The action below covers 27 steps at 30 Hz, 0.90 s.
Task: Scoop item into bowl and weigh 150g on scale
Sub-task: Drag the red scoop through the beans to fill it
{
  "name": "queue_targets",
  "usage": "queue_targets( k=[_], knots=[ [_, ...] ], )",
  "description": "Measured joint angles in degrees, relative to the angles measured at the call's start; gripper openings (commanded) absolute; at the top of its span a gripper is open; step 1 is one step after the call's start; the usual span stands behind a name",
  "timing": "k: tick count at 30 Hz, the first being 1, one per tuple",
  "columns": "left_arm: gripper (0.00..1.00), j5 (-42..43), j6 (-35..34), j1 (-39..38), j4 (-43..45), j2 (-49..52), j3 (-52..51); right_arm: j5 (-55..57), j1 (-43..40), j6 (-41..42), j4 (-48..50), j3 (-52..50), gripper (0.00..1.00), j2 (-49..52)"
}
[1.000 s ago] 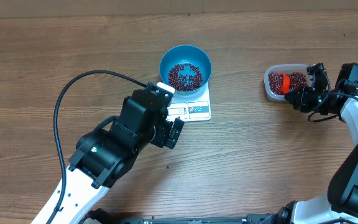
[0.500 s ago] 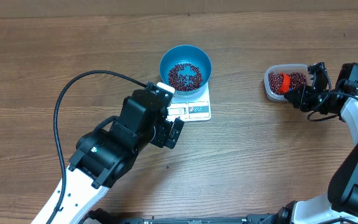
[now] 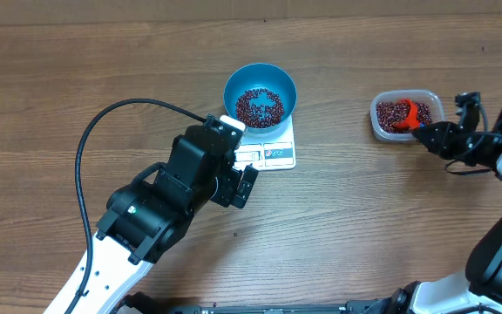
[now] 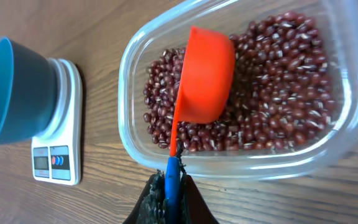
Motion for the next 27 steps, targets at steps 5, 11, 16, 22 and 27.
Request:
queue_targets(
  k=[5, 11, 16, 22, 27],
  knots=[
    [1.00, 0.0, 0.0, 0.0, 0.0, 0.0, 0.0, -2.6, -1.2, 0.0, 0.0, 0.0, 0.04, 0.0],
    [1.00, 0.0, 0.0, 0.0, 0.0, 0.0, 0.0, -6.4, -2.4, 0.0, 0.0, 0.0, 0.04, 0.0],
    [0.99, 0.0, 0.0, 0.0, 0.0, 0.0, 0.0, -9.1, -4.2, 0.0, -0.9, 0.0, 0.04, 0.0],
    [1.00, 0.0, 0.0, 0.0, 0.0, 0.0, 0.0, -13.2, -6.2, 0.0, -2.1, 0.0, 0.04, 0.0],
    [1.00, 0.0, 0.0, 0.0, 0.0, 0.0, 0.0, -17.6, -6.4, 0.0, -4.7, 0.0, 0.04, 0.0]
  ],
)
